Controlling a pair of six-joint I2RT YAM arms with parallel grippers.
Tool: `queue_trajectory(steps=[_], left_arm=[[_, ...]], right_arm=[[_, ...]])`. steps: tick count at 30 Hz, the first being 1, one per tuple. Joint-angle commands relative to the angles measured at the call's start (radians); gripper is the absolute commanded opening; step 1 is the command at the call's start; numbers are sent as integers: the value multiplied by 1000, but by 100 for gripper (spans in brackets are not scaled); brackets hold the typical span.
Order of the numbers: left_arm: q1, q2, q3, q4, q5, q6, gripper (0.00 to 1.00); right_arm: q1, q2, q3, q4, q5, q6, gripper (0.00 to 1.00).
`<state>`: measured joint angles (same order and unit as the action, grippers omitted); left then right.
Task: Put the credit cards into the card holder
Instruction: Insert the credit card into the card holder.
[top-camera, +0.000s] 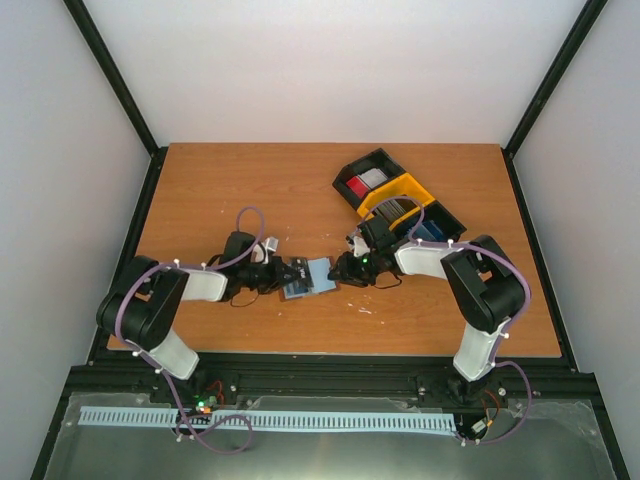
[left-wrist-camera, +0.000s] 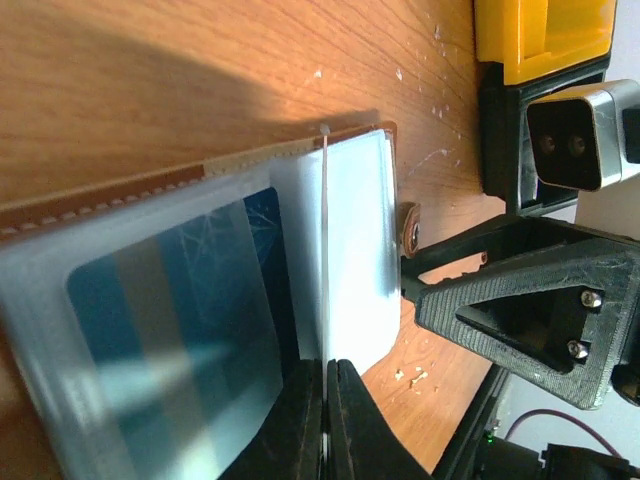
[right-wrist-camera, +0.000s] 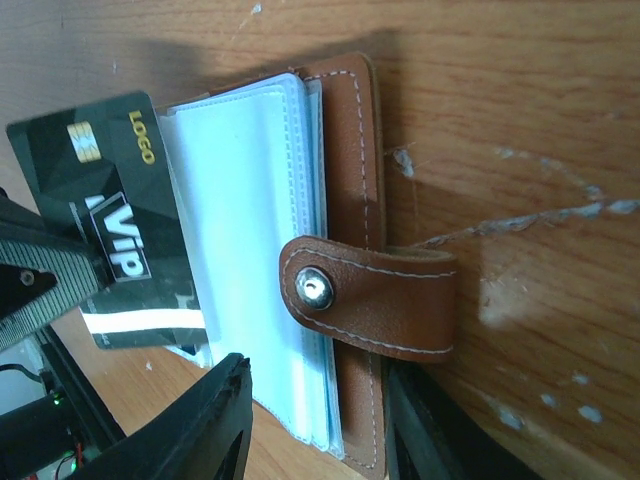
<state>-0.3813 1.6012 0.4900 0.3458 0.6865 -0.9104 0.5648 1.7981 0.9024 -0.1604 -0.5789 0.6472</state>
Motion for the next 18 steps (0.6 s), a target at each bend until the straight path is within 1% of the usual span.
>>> queue_trajectory(steps=[1,4,8,15,18], left_arm=[[35,-5,55,-147,31,143,1],[60,-12,49,-174,68,157,1],[63,-3,11,-90,141,102,1],[60,43,-14,36,184,-13,1],[52,50,-15,49,190,-10,1]], right_arm=[[16,55,-23,-74,34,-16,38],[16,58,-22,-73,34,-16,38],[17,62,-20,-72,34,-16,38],[17,71,-17,-67,29,-14,38],[18,76,-15,-61,11,-12,38]])
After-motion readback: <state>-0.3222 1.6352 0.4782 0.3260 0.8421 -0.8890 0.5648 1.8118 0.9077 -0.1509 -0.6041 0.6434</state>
